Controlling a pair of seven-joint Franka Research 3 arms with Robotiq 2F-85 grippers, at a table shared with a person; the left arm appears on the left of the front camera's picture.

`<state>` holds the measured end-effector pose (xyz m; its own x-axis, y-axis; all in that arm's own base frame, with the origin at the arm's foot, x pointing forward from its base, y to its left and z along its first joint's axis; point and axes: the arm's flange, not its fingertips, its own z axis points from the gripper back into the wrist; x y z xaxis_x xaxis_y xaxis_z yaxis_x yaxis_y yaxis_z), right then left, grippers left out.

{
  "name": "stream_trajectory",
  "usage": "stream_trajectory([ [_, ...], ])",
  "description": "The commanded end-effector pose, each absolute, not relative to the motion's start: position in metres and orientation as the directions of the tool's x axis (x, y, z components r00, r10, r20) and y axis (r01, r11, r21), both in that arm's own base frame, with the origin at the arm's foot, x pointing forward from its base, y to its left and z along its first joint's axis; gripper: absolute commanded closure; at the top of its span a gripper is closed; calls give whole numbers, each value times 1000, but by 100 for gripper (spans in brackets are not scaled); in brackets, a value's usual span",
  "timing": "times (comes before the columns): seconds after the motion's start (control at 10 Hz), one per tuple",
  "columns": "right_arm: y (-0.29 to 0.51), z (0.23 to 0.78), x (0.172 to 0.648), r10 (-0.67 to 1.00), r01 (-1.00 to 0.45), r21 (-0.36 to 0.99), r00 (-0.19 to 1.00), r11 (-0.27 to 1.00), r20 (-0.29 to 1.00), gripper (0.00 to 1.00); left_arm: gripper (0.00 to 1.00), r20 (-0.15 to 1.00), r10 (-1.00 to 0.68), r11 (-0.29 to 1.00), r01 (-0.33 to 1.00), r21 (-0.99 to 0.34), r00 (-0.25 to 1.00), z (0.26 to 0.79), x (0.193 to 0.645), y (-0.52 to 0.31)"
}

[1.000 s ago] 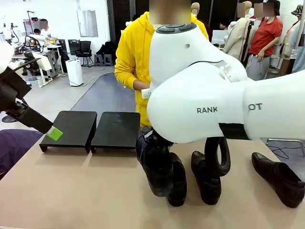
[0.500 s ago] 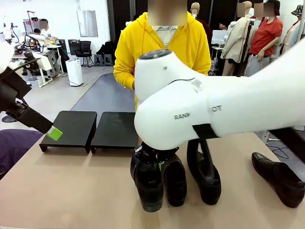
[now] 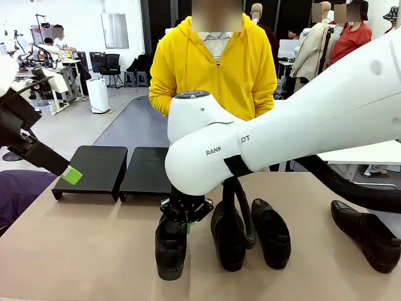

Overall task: Organize the shoes by placing them on the stand.
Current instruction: Pick up one Shoe and place it in the middle of the table.

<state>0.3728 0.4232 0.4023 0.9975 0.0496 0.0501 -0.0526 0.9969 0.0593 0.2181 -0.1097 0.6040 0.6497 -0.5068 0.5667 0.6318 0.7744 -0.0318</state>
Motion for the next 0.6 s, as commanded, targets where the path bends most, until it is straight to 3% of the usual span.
stream_trajectory([
  [0.0, 440, 390, 394, 35, -36, 75, 999, 997, 19, 100, 0, 569, -510, 763, 644, -46, 645, 604, 218, -109],
  [0.3, 438, 377, 407, 39, -38, 96, 999, 995, -3, 98, 0, 569, -510, 763, 644, -46, 645, 604, 218, -109],
  [0.4, 435, 374, 409, 42, -40, 99, 999, 994, -20, 61, 0, 569, -510, 763, 644, -46, 645, 604, 218, -109],
  [0.5, 435, 374, 409, 47, -45, 98, 999, 994, -22, 3, 0, 569, -510, 763, 644, -46, 645, 604, 218, -109],
])
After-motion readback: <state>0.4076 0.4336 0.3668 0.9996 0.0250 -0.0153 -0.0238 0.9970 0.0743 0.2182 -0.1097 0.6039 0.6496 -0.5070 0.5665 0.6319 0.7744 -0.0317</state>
